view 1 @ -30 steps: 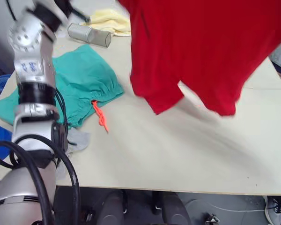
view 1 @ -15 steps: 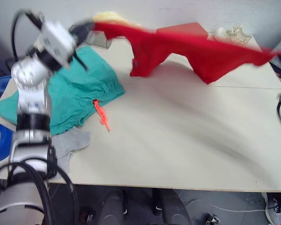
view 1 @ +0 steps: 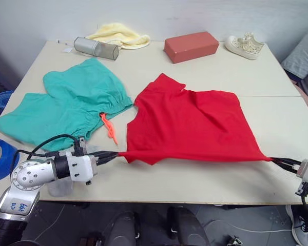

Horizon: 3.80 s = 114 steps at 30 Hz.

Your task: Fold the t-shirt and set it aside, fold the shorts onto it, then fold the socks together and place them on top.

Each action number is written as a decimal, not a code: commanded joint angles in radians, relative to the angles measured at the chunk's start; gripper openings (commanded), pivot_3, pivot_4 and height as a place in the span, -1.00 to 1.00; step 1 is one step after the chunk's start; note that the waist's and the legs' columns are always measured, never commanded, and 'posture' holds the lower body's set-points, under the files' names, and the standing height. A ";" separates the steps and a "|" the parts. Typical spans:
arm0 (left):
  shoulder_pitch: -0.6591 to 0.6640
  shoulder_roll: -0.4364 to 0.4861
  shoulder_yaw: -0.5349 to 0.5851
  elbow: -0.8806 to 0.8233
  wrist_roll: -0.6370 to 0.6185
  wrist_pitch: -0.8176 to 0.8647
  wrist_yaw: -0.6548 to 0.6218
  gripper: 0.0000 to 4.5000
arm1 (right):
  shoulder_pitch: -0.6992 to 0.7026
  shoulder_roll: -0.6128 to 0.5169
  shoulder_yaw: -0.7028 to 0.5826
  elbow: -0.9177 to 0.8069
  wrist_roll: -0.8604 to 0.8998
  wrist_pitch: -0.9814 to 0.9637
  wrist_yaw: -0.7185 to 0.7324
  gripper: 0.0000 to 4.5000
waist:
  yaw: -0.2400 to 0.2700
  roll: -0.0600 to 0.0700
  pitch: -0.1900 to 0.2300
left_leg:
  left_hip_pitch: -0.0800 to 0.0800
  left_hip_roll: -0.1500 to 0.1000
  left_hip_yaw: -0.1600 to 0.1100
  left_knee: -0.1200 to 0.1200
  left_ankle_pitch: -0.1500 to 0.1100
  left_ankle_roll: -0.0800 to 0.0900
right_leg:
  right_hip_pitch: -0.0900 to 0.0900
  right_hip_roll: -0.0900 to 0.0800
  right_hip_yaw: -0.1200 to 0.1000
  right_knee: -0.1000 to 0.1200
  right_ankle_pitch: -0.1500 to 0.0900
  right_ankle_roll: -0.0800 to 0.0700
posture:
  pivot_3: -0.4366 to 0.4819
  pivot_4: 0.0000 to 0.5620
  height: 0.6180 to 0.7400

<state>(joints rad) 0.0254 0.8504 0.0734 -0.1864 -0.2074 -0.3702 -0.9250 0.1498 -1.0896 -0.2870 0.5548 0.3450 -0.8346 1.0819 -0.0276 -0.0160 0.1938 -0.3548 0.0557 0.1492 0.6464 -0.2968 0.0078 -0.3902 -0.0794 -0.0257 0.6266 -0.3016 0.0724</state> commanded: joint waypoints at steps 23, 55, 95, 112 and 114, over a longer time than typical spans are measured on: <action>0.113 0.237 -0.073 -0.213 -0.276 0.521 -0.425 -1.00 | 0.544 0.027 -0.314 -0.601 0.099 0.792 0.286 -0.99 | 0.000 0.000 -0.001 | -0.003 0.007 0.001 -0.001 -0.006 -0.007 | -0.004 0.007 0.002 -0.003 -0.011 -0.020 | -0.05 -0.47 1.00; -0.211 0.129 -0.048 -0.006 -0.265 0.921 -0.229 -1.00 | 0.315 0.102 -0.302 -0.688 0.076 1.010 0.183 -0.99 | 0.000 -0.003 -0.001 | -0.006 0.007 0.001 0.000 -0.006 -0.006 | -0.009 0.008 0.002 -0.001 -0.004 -0.005 | -0.05 -0.47 1.00; -0.251 -0.083 0.002 -0.091 -0.309 0.663 -0.296 -0.04 | 0.188 0.266 -0.323 -0.846 0.262 1.018 0.091 0.06 | 0.001 -0.004 -0.002 | -0.016 0.007 0.004 0.005 0.000 -0.006 | -0.018 0.011 0.005 0.002 0.000 0.000 | -0.05 -0.47 1.00; -0.331 -0.229 -0.331 0.051 -0.020 0.464 -0.276 -1.00 | 0.037 0.323 0.039 -0.589 -0.028 0.656 0.122 -0.99 | 0.000 -0.007 -0.004 | -0.016 0.008 0.005 0.007 -0.001 -0.002 | -0.018 0.014 0.008 0.002 0.002 0.000 | -0.05 -0.47 1.00; -0.349 -0.276 -0.319 0.069 0.009 0.478 -0.192 -1.00 | 0.027 0.325 0.049 -0.568 -0.039 0.642 0.109 -0.99 | 0.001 -0.007 -0.004 | -0.016 0.008 0.005 0.008 -0.001 -0.002 | -0.018 0.014 0.008 0.002 0.002 0.000 | -0.05 -0.47 1.00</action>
<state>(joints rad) -0.3100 0.5896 -0.2534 -0.1116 -0.2195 0.1109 -1.1756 0.1817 -0.7689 -0.2356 -0.0177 0.3069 -0.1686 1.2031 -0.0262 -0.0226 0.1895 -0.3711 0.0633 0.1538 0.6549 -0.2977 0.0062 -0.4084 -0.0658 -0.0177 0.6292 -0.2994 0.0723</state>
